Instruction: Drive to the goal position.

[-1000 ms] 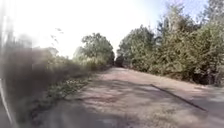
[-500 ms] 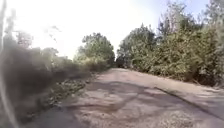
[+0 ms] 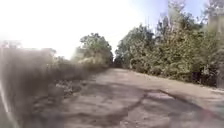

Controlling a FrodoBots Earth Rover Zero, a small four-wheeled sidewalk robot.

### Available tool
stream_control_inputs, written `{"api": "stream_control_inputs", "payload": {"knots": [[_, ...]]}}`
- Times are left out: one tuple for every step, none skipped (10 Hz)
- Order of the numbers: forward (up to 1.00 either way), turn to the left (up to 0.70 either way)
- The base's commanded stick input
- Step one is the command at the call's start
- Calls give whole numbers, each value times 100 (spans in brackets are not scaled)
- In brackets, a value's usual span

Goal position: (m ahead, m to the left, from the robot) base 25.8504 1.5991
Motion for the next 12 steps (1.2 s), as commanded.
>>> {"api": "stream_control_inputs", "payload": {"knots": [[70, 0], [70, 0], [70, 0], [70, 0], [70, 0], [70, 0], [70, 0], [70, 0], [70, 0], [70, 0], [70, 0], [70, 0]]}}
